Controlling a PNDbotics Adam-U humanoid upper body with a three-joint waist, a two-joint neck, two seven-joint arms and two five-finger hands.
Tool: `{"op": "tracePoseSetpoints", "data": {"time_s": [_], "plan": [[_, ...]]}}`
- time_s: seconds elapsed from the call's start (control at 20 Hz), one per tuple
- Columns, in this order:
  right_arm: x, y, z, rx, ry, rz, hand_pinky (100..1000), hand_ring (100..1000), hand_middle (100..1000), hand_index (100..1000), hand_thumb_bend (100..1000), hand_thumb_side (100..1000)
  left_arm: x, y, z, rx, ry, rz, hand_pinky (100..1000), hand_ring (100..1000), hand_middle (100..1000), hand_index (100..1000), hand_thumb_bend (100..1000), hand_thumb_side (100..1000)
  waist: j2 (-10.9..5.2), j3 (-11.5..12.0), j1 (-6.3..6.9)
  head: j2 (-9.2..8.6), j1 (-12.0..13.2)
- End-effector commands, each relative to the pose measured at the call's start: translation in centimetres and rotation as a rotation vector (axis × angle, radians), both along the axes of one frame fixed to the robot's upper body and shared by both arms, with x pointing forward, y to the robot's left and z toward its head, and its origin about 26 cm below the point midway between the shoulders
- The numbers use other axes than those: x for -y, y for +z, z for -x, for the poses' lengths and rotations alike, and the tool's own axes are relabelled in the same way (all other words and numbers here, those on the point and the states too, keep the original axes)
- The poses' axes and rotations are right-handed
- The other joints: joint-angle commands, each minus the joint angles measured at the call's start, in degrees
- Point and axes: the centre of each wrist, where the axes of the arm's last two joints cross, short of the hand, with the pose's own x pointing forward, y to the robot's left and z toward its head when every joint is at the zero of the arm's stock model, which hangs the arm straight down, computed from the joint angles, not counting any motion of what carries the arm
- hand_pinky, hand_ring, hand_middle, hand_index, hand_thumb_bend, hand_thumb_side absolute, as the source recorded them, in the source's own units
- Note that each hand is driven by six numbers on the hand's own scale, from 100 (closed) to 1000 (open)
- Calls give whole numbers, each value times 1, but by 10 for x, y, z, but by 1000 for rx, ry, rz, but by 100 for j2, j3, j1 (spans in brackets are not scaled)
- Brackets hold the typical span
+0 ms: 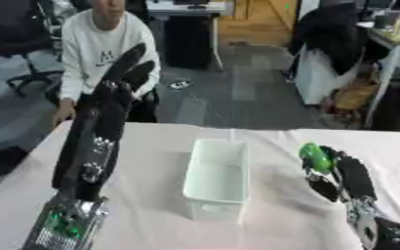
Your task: Pick up objects on the table and place them in the box.
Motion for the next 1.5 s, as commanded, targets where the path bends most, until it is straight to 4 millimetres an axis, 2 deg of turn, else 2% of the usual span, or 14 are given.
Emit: {"op": "tracePoseSetpoints", "data": {"time_s": [0.05,0.1,0.2,0.6,0.65,0.7,1.1,1.5], "plan": [[8,30,-12,65,24,5,100,100,100,291,100,850,-1,6,2,19,-3,-11,969,936,1000,987,359,986,-62,-14,-5,1,63],[8,33,-13,71,37,-1,100,100,100,290,100,780,-1,6,1,20,-2,-11,969,936,1000,987,365,983,-61,-14,-5,3,69],[8,40,-14,82,70,-19,100,100,100,289,100,775,-2,6,1,20,-1,-11,969,936,1000,986,364,983,-57,-15,-8,9,87],[-4,80,-17,121,271,-131,100,100,100,291,100,777,-2,6,2,18,0,-16,969,936,1000,986,363,984,-61,-22,-17,23,103],[-7,85,-17,121,293,-144,100,100,100,292,100,855,-2,6,2,18,0,-16,969,936,1000,986,363,984,-61,-21,-17,18,99],[-10,89,-17,120,313,-156,100,100,100,295,100,779,-2,6,2,18,0,-16,969,936,1000,985,363,984,-63,-19,-19,15,93],[-30,111,-13,44,441,-266,100,100,100,312,100,790,-1,6,2,18,-4,-17,969,937,1000,985,363,983,-67,-1,-29,21,95],[-51,128,-7,-4,551,-301,100,100,100,314,100,800,-1,6,1,19,-7,-16,970,937,1000,985,364,982,-70,15,-36,14,100]]}}
